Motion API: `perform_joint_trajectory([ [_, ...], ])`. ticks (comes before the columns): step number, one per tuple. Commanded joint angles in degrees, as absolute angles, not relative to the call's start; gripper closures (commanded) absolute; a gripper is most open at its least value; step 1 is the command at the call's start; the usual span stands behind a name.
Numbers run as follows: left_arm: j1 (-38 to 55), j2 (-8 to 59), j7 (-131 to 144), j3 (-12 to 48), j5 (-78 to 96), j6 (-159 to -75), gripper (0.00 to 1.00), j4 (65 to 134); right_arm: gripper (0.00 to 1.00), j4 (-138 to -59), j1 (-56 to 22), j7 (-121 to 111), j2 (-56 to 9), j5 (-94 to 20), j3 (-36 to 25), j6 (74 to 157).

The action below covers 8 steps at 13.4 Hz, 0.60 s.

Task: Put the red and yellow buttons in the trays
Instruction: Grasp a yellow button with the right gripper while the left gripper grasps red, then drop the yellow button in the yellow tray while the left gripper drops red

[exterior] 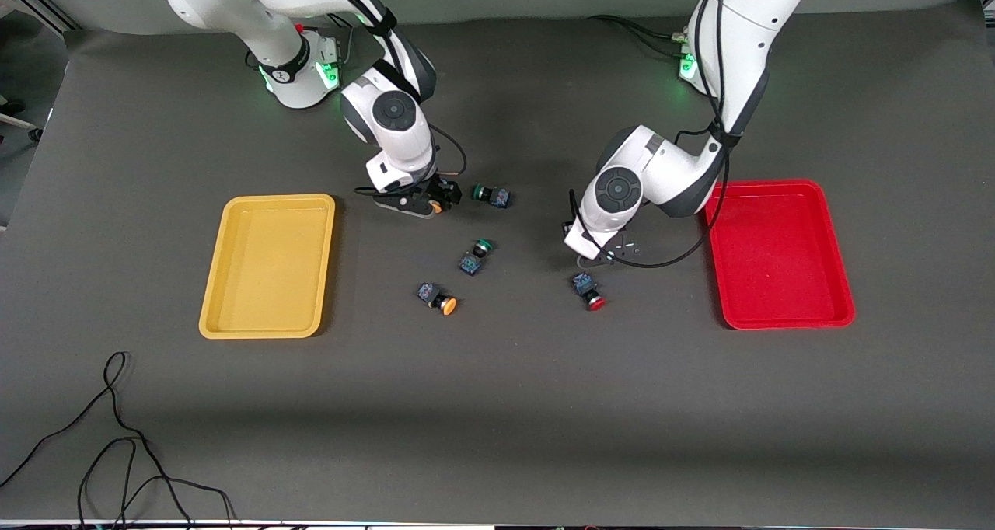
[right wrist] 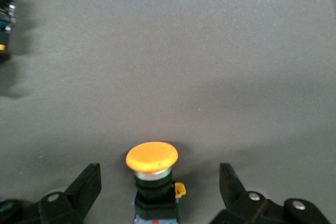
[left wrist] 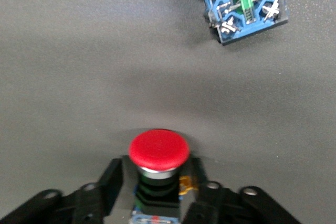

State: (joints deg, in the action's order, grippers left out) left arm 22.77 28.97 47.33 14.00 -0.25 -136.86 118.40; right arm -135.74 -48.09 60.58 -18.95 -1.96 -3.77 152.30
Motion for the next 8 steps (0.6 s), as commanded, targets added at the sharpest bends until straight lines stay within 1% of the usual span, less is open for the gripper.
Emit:
perform_joint_trajectory([
  [1, 23.12, 27.16, 50.0, 13.62, -0.09, -136.41, 1.0, 119.1, 0.02, -135.09, -48.87, 61.61, -20.3, -2.02, -4.04, 153.89],
  [2, 22.77, 26.2, 50.01, 13.54, -0.09, -135.01, 1.0, 118.66, 0.15, -135.09, -48.87, 61.52, -20.39, -2.02, -4.04, 154.24],
  [3, 21.72, 24.54, 49.31, 13.36, -0.17, -131.17, 1.0, 117.0, 0.33, -135.0, -48.95, 61.52, -20.48, -2.02, -4.04, 154.42],
  [4, 19.62, 22.87, 47.04, 13.36, -0.35, -124.09, 1.0, 114.55, 0.5, -135.0, -48.96, 61.52, -20.83, -2.02, -4.04, 154.42],
  [5, 17.34, 20.76, 42.93, 13.36, -0.35, -117.05, 1.0, 112.26, 0.61, -134.91, -48.96, 61.44, -21.0, -1.93, -4.04, 154.6],
  [6, 14.18, 18.65, 38.02, 13.36, -0.35, -111.85, 1.0, 110.67, 0.7, -134.91, -48.96, 61.35, -21.01, -1.93, -4.04, 154.6],
  [7, 10.24, 16.11, 32.49, 13.36, -0.35, -108.32, 1.0, 110.39, 0.72, -134.91, -48.96, 61.26, -20.83, -1.93, -4.04, 154.51],
  [8, 6.98, 13.73, 26.6, 13.27, -0.61, -105.5, 1.0, 110.65, 0.72, -134.91, -48.96, 61.09, -20.22, -1.93, -4.04, 153.9],
])
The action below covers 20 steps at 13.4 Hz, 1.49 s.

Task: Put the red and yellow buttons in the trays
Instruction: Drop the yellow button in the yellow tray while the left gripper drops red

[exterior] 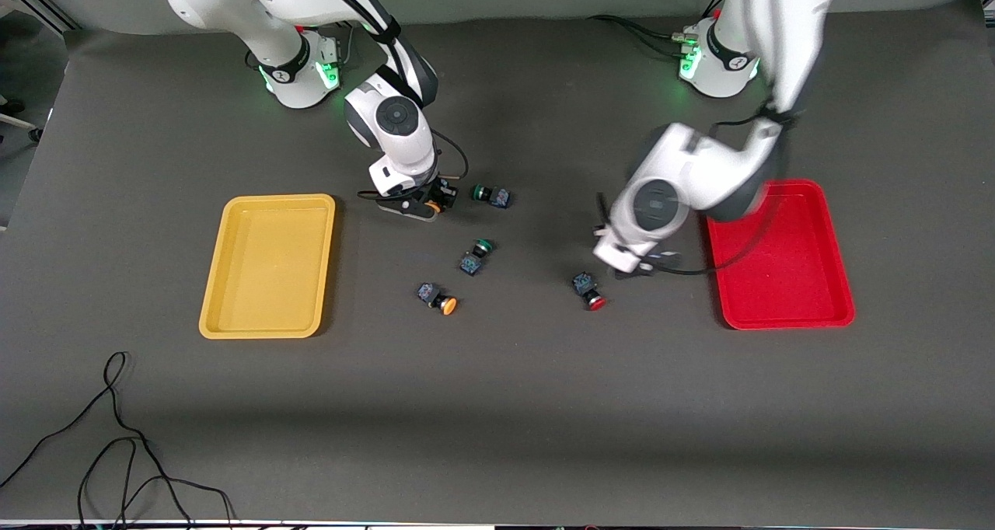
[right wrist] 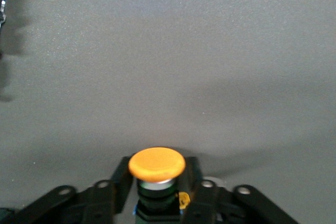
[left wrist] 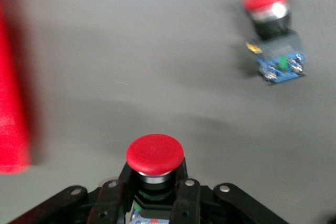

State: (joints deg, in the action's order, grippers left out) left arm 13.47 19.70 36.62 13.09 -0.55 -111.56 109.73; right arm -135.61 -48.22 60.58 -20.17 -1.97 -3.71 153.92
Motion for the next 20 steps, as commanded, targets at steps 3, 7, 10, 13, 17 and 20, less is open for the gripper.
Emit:
perform_joint_trajectory([
  [3, -3.57, 9.24, 13.05, 13.01, -4.73, -101.52, 1.0, 112.93, 0.72, -132.82, -48.61, 60.38, -14.26, -2.02, -4.13, 146.04],
  [7, -11.16, 8.7, 8.53, 12.92, -7.2, -110.88, 1.0, 123.98, 0.72, -118.78, -48.25, 58.11, -12.57, -2.37, -6.4, 125.56],
  [10, -11.95, 9.31, 8.61, 12.83, -7.29, -124.31, 1.0, 133.39, 0.72, -110.5, -48.25, 46.72, -11.34, -5.78, -12.54, 113.68],
  [13, -12.83, 12.56, 9.49, 12.83, -7.29, -133.75, 1.0, 137.28, 0.72, -109.16, -48.34, 22.24, -8.62, -6.77, -24.65, 108.2],
  [17, -14.23, 13.72, 10.02, 12.92, -7.03, -134.4, 0.01, 136.94, 0.72, -111.61, -48.51, -3.99, -8.08, -6.15, -40.92, 108.01],
  [20, -13.71, 9.76, 9.93, 13.53, -6.68, -122.75, 0.0, 130.73, 0.72, -118.89, -48.34, -16.22, -8.79, -6.68, -49.11, 117.46],
])
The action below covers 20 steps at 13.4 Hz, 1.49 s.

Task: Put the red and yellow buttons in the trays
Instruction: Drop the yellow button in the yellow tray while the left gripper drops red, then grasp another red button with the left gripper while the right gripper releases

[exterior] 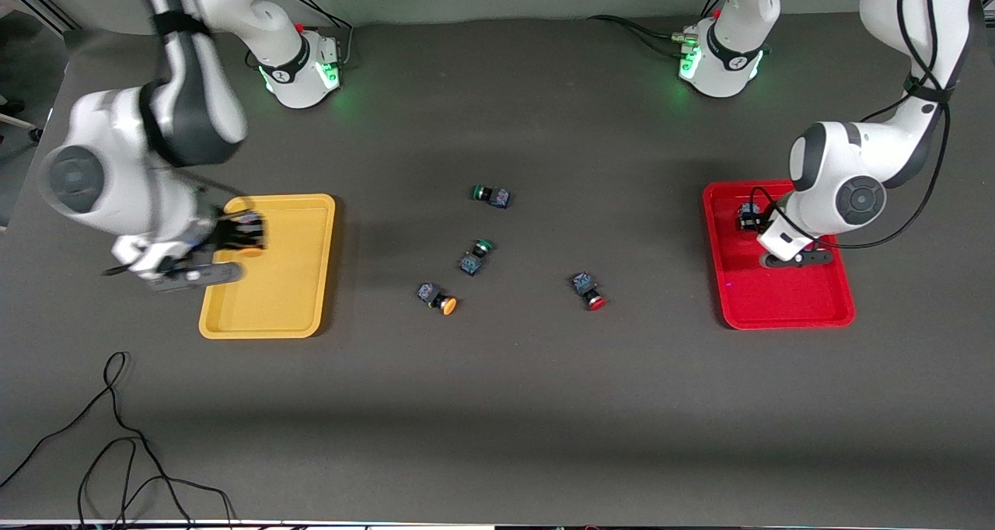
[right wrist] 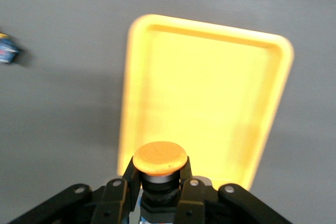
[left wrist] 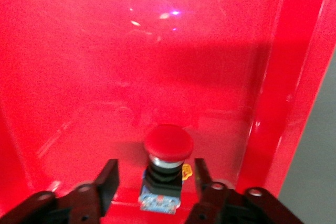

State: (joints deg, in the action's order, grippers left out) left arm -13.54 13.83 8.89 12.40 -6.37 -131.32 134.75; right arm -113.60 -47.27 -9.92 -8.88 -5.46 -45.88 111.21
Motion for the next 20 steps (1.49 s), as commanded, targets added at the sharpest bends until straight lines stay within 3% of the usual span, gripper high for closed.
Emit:
perform_joint_trajectory([
  [1, -12.84, 9.76, 10.02, 14.49, -6.16, -116.26, 0.0, 125.73, 0.72, -123.01, -48.08, -18.09, -9.49, -6.85, -50.09, 123.17],
  [4, -6.96, 15.17, 14.13, 16.96, -1.42, -107.16, 0.0, 110.0, 0.72, -129.46, -44.4, -22.12, -14.74, -8.86, -50.01, 136.12],
  [8, 5.08, 29.58, 34.05, 17.31, -0.62, -106.6, 0.0, 93.11, 0.72, -128.5, -44.12, -40.39, -26.87, -32.12, -49.48, 137.81],
  [10, 8.43, 38.37, 44.08, 17.32, -0.62, -106.7, 0.0, 83.46, 0.72, -127.18, -44.03, -41.84, -29.69, -34.71, -49.39, 137.73],
  [11, 9.48, 40.93, 48.04, 17.31, -0.44, -106.96, 0.0, 80.97, 0.6, -126.83, -44.03, -41.84, -29.79, -34.72, -49.39, 137.46],
  [12, 10.62, 42.44, 52.17, 17.31, -0.27, -108.96, 0.0, 80.6, 0.09, -126.57, -43.95, -41.49, -29.88, -34.72, -49.39, 137.29],
  [13, 11.77, 43.41, 57.17, 17.31, -0.26, -113.25, 0.0, 81.03, 0.0, -126.04, -43.95, -41.05, -29.8, -34.72, -49.39, 137.11],
  [16, 14.24, 45.96, 66.17, 17.31, -0.44, -120.57, 0.01, 82.18, 0.0, -124.38, -44.65, -40.0, -27.26, -34.28, -49.92, 133.18],
  [20, 15.03, 46.85, 66.18, 17.14, -1.58, -124.53, 0.03, 86.12, 0.0, -112.18, -45.79, -28.95, -25.76, -24.28, -51.5, 117.38],
])
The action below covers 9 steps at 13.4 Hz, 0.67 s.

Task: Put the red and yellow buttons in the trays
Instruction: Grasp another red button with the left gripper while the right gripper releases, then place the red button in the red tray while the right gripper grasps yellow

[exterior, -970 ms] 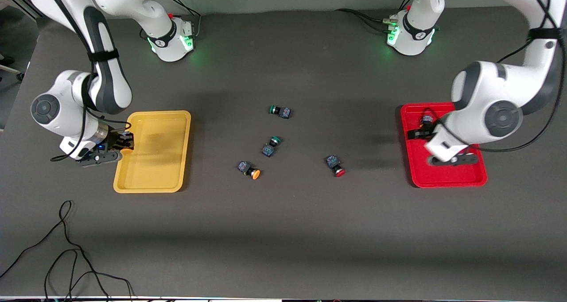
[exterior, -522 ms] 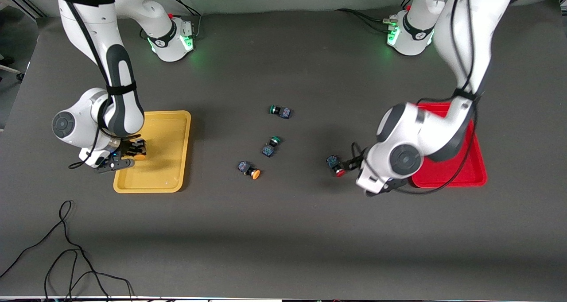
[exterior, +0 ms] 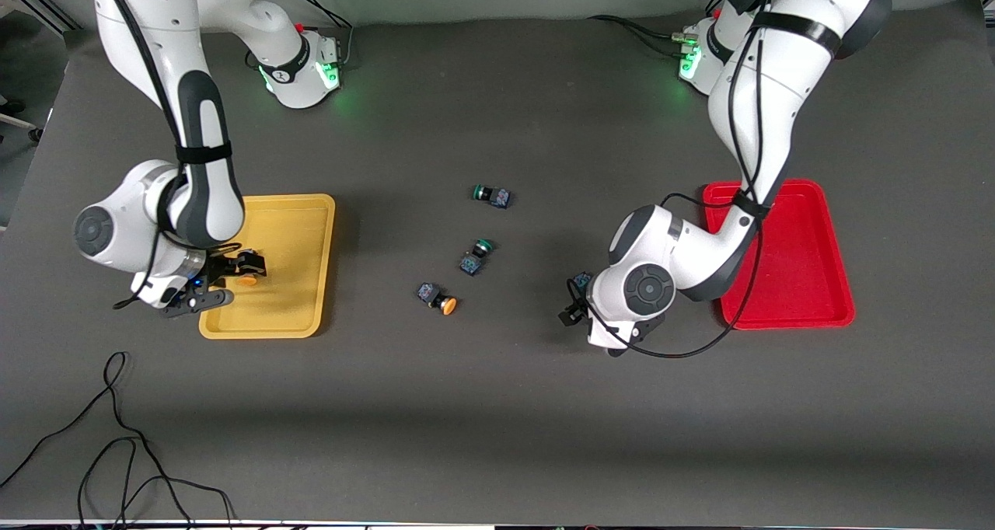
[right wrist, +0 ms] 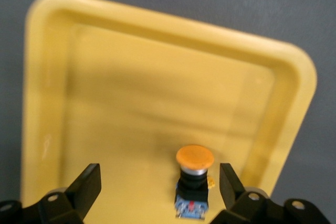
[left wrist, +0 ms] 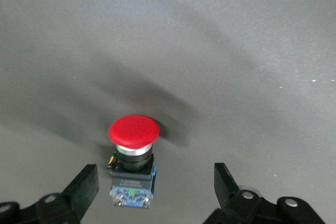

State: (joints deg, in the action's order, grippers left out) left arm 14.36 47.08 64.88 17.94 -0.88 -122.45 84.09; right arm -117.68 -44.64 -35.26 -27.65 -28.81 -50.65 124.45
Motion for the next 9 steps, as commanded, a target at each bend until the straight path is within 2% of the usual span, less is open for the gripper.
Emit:
perform_joint_trajectory([
  [1, 15.03, 46.85, 66.18, 17.14, -2.63, -124.71, 0.04, 86.65, 0.0, -109.54, -45.79, -26.04, -24.79, -21.82, -51.33, 113.85],
  [2, 15.03, 46.76, 66.09, 17.05, -3.42, -124.72, 0.08, 87.18, 0.0, -107.42, -46.14, -23.84, -23.83, -20.4, -51.24, 111.3],
  [3, 15.03, 46.76, 65.57, 17.05, -4.12, -124.63, 0.24, 87.62, 0.0, -105.84, -47.88, -22.17, -23.73, -19.96, -51.33, 109.62],
  [4, 14.94, 46.76, 65.39, 17.14, -4.65, -124.28, 0.56, 87.63, 0.0, -104.95, -49.55, -21.28, -23.47, -19.86, -51.5, 108.99],
  [5, 14.94, 46.67, 65.3, 17.14, -4.75, -124.19, 1.0, 87.63, 0.0, -104.25, -51.22, -20.66, -23.47, -19.86, -51.24, 108.81],
  [8, 14.51, 45.36, 64.34, 17.14, -4.75, -123.05, 1.0, 86.84, 0.0, -101.27, -59.47, -18.81, -24.6, -20.56, -50.71, 109.77],
  [9, 13.2, 43.44, 62.07, 17.14, -4.4, -120.09, 1.0, 86.75, 0.0, -99.42, -62.2, -19.07, -25.91, -20.65, -50.63, 110.56],
])
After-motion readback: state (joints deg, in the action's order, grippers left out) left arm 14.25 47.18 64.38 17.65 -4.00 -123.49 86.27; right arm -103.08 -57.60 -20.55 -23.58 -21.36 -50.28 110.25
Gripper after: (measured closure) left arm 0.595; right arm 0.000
